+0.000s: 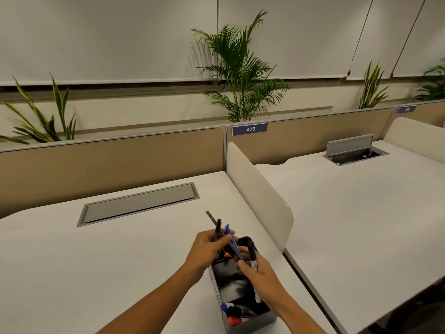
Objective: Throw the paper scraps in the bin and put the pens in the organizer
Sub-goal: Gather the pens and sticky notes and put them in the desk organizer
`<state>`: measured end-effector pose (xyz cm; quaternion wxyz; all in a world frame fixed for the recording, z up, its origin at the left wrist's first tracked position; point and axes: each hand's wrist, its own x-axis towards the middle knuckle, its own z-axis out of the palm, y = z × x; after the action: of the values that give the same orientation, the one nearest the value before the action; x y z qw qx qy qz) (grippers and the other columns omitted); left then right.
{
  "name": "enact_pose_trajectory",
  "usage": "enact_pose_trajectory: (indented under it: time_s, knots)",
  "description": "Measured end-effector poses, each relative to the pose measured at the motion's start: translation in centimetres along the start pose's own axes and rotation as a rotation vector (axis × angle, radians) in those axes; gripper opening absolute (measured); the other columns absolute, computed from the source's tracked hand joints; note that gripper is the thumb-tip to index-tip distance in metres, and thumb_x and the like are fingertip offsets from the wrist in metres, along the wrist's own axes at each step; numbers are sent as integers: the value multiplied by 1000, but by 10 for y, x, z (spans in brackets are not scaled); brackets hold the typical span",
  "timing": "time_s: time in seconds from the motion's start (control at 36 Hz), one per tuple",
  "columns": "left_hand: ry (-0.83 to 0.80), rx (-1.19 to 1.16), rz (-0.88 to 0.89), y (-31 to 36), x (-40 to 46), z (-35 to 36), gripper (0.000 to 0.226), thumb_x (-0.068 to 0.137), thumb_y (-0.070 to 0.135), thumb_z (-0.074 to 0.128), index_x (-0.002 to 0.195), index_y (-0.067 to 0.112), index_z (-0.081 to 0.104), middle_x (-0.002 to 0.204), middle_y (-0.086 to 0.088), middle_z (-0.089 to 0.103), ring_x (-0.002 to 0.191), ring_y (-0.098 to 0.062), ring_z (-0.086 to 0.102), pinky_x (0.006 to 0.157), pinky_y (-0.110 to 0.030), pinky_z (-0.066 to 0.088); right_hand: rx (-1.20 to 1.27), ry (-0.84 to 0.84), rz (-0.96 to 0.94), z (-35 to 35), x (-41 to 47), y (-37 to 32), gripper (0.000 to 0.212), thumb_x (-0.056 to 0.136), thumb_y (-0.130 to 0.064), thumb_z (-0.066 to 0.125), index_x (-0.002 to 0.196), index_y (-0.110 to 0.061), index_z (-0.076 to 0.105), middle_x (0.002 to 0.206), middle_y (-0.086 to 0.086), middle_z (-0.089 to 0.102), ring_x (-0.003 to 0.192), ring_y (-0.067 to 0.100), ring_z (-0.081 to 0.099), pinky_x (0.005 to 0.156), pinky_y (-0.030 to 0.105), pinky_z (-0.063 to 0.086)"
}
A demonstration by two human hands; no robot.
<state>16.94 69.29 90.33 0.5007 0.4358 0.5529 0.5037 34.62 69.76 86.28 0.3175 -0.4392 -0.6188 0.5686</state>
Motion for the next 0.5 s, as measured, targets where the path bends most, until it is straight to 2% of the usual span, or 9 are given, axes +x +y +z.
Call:
enact_pose_trajectory:
  time_s: [0.06,0.11,0.17,0.25,0.31,0.36,0.42,0.5]
  knots:
    - [46,-12,3,4,4,-3,16,93,21,64,102,15,76,99,5,78,95,-3,71,72,-26,45,-2,47,-8,2,1,3,26,100,-29,56,125,-36,55,119,-11,66,115,7,61,89,18,50]
    - [81,3,3,9,8,-6,16,94,23,63,103,16,75,98,5,78,95,-3,70,68,-28,44,-24,84,-6,4,1,6,18,100,-28,57,117,-33,53,116,-8,65,113,10,61,84,18,50]
    - [94,-3,7,12,12,-8,16,94,22,63,103,16,75,97,3,78,84,-1,70,61,-25,41,-41,90,-4,5,2,8,15,100,-27,57,113,-31,51,113,-8,63,108,8,61,79,16,51]
    - [125,-45,23,15,18,-11,16,95,20,63,102,13,75,95,-3,78,57,3,57,51,-22,33,-58,67,-7,5,2,10,14,100,-25,58,111,-32,53,110,-10,63,102,2,61,75,11,50]
    - [151,-31,31,17,20,-14,14,95,21,63,97,14,76,93,-2,78,56,1,55,51,-23,33,-64,46,-14,4,3,12,14,99,-23,59,110,-31,55,107,-10,64,99,-1,62,75,10,50]
    - [161,4,34,18,21,-16,14,95,21,63,94,17,76,93,1,78,63,-3,58,50,-22,35,-70,26,-21,3,4,13,15,97,-22,61,108,-31,56,102,-9,65,97,2,63,78,14,52]
    - [166,33,35,18,22,-17,13,95,22,63,96,17,76,92,3,78,71,-6,63,51,-21,37,-59,5,-27,2,5,14,16,92,-22,65,104,-29,57,98,-5,66,93,13,65,80,24,56]
    - [174,55,36,19,24,-16,14,95,23,63,101,17,74,89,3,78,70,0,65,50,-20,38,-35,-5,-36,2,5,16,20,86,-23,72,99,-24,57,100,-4,69,90,19,68,84,34,59]
